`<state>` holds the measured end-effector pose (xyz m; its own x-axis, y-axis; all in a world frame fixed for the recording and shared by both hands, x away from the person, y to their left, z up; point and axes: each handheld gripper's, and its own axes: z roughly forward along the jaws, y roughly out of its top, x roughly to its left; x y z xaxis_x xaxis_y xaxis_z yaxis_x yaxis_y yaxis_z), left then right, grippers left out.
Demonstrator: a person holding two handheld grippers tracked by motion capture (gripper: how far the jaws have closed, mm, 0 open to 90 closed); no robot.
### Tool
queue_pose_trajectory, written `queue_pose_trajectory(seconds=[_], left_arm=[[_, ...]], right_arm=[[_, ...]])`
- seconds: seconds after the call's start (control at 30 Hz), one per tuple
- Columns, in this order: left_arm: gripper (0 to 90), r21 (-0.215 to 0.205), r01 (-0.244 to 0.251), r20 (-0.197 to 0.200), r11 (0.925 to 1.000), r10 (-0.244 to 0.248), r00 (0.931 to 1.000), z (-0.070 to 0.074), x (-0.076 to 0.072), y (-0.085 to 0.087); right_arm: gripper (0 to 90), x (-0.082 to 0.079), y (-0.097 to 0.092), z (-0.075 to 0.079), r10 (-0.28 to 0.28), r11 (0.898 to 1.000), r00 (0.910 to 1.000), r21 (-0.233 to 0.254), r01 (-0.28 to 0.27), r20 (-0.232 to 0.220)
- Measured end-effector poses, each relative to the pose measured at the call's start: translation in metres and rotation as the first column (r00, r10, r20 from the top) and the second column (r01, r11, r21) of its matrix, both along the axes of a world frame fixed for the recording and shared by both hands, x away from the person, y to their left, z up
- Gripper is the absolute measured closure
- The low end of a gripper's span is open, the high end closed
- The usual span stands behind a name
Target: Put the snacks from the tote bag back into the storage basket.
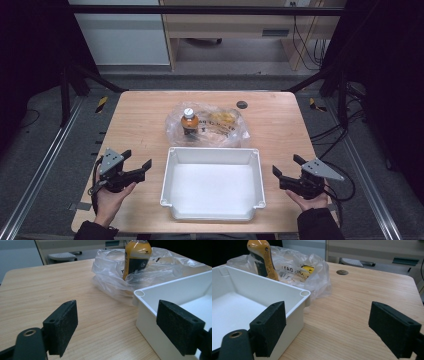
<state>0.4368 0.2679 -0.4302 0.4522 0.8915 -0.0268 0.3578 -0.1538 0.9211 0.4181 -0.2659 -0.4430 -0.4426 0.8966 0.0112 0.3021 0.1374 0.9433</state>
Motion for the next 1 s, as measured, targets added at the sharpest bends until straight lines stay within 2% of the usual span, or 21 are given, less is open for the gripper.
queue_pose_trajectory(seconds=[0.77,1.0], left_arm=[[17.8,-0.020,0.023,0.005,0.9995,-0.023,0.9997,0.005,0.003,-0.011],[17.8,-0.008,0.034,0.007,0.9994,-0.034,0.9994,0.006,0.004,-0.016]], right_arm=[[13.7,0.001,0.001,-0.002,0.009,1.000,0.9998,-0.001,-0.009,-0.017],[13.6,0.000,0.001,-0.002,0.007,1.000,0.9998,-0.008,-0.008,-0.019]])
